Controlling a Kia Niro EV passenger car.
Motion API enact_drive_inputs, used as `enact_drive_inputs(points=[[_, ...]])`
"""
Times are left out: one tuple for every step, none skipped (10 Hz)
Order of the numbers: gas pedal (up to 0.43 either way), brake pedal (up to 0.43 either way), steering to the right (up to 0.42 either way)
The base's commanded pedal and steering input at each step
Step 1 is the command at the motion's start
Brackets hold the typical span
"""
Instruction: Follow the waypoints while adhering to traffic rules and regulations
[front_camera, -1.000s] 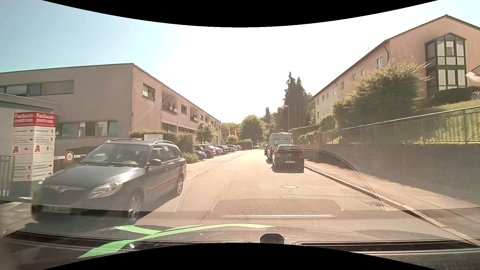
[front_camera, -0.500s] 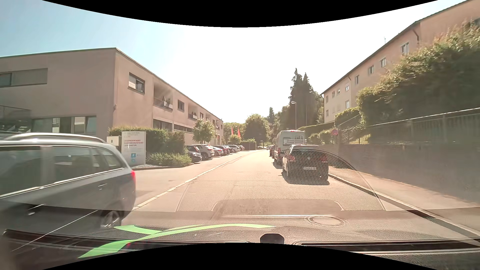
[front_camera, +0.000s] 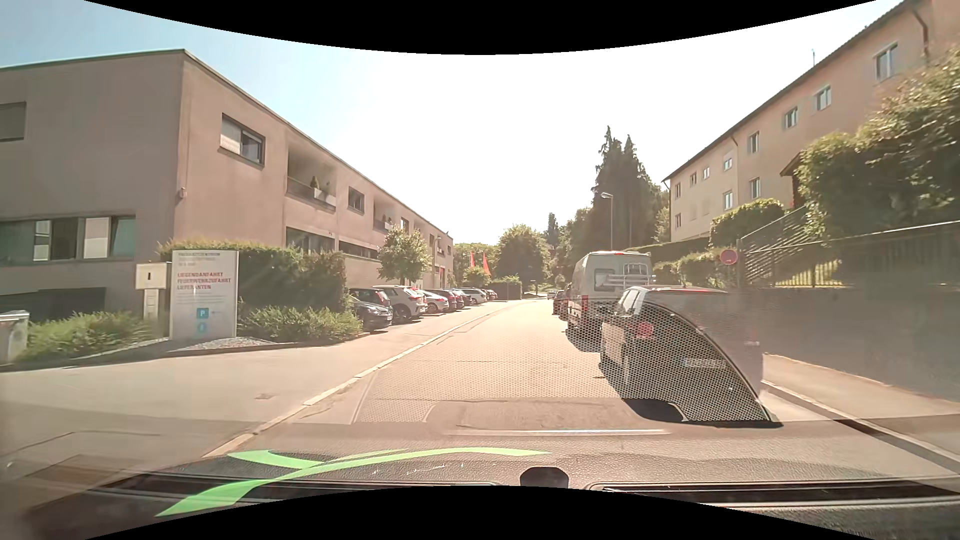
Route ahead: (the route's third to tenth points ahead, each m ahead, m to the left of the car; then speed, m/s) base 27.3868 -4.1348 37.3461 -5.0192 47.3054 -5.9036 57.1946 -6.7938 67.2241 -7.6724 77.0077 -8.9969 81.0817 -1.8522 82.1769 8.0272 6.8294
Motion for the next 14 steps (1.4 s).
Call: enact_drive_inputs(points=[[0.087,0.0,-0.013],[0.098,0.0,-0.009],[0.098,0.0,-0.006],[0.098,0.0,-0.003],[0.098,0.0,0.001],[0.11,0.0,0.005],[0.11,0.0,0.006],[0.118,0.0,0.009],[0.13,0.0,0.01],[0.118,0.0,0.01],[0.118,0.0,0.01],[0.118,0.0,0.011],[0.118,0.0,0.012],[0.118,0.0,0.014]])
